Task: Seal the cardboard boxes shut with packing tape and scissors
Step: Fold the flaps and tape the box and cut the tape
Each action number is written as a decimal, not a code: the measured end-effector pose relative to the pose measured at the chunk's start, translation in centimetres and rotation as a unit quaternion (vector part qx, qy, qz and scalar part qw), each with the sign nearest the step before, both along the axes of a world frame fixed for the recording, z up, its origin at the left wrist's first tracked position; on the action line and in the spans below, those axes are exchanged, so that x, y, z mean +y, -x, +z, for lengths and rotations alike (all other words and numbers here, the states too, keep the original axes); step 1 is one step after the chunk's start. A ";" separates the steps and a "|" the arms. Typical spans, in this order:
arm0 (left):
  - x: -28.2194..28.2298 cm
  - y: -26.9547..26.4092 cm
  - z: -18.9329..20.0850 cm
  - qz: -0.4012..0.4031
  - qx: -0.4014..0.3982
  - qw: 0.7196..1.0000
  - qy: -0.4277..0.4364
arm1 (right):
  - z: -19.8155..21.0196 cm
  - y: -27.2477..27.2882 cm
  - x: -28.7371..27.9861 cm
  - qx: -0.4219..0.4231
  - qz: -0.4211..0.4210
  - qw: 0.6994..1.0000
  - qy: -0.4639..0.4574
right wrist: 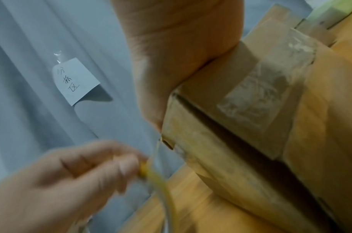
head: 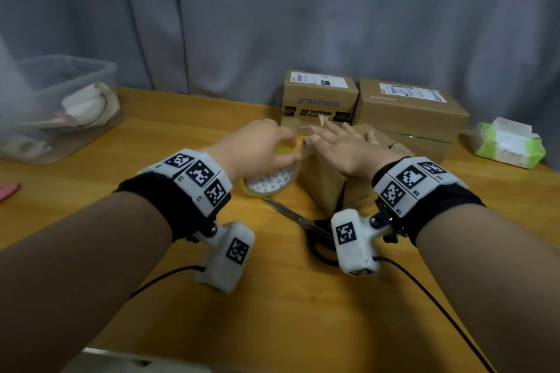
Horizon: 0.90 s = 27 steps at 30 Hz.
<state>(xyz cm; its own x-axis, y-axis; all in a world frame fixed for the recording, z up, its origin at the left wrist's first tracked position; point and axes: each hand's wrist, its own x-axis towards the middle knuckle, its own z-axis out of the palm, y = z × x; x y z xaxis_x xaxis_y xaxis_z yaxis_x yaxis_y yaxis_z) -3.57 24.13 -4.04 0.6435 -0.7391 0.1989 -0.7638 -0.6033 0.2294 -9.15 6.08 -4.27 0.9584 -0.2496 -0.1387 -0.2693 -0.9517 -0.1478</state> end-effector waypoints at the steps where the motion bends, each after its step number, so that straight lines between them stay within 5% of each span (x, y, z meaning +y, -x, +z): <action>1: 0.3 0.1 -0.1 -0.002 0.000 0.999 -0.035 | 0.0 0.0 -0.1 -0.003 -0.001 1.000 -0.001; 10: 0.0 0.5 -0.1 0.007 -0.005 0.994 -0.107 | 0.8 -0.3 2.9 -0.004 -0.076 0.997 0.023; 18: 2.8 -0.1 -1.1 -0.031 0.055 0.996 0.069 | 0.9 -0.4 1.8 0.010 -0.062 0.998 0.019; 27: 2.2 -1.1 -0.1 -0.008 0.015 0.989 -0.147 | 0.8 -0.1 1.3 -0.004 -0.047 0.999 0.005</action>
<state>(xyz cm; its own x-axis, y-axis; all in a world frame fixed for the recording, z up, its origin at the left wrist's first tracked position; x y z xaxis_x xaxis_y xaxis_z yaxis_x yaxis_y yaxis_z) -2.45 26.34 -4.13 0.6341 -0.7719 -0.0445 -0.7690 -0.6356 0.0680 -9.06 7.35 -3.47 0.9313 -0.3408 -0.1289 -0.3573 -0.9234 -0.1405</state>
